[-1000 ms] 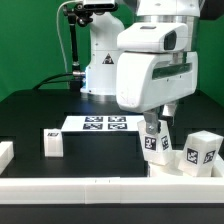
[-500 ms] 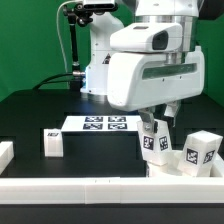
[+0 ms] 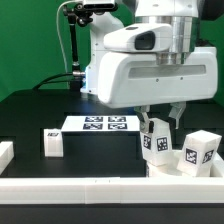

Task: Assemble stool

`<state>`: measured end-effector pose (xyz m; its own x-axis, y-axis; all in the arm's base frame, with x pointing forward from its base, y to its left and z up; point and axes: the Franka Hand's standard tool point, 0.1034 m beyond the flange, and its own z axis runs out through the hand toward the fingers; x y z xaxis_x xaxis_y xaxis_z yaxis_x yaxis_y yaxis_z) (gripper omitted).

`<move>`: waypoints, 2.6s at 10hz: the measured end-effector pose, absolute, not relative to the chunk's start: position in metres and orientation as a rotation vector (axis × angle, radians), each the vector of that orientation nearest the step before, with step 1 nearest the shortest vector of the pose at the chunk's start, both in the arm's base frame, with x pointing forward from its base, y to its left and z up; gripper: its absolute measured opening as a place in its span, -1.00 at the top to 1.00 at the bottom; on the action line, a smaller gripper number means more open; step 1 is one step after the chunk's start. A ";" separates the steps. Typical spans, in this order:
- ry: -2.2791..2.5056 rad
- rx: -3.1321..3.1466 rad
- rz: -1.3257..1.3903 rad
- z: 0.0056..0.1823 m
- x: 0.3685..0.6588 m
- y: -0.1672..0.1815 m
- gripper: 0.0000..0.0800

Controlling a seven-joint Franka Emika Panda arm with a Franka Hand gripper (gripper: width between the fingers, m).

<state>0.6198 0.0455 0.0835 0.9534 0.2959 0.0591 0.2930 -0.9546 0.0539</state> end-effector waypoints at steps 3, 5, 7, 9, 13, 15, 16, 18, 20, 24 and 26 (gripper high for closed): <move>-0.008 3.105 0.117 0.083 0.620 0.047 0.16; -0.344 3.098 0.125 0.083 0.619 0.051 0.16; -0.640 3.066 0.128 0.082 0.620 0.052 0.16; -0.845 3.020 0.150 0.082 0.621 0.052 0.16; -1.179 2.927 0.145 0.082 0.621 0.052 0.16; -1.380 2.853 0.138 0.082 0.621 0.053 0.16; -1.481 2.810 0.134 0.082 0.621 0.053 0.16; -1.810 2.654 0.136 0.082 0.621 0.055 0.16; -2.111 2.478 0.155 0.081 0.622 0.056 0.16; -2.480 2.188 0.098 0.082 0.623 0.054 0.16; -2.472 2.195 0.098 0.081 0.623 0.055 0.03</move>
Offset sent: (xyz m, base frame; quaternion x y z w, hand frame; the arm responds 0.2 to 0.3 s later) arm -0.0098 0.0018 -0.0020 -0.0123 0.0066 0.2410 0.9704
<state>0.6231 0.0551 0.0811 -0.1114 -0.9902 -0.0846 -0.9804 0.1235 -0.1536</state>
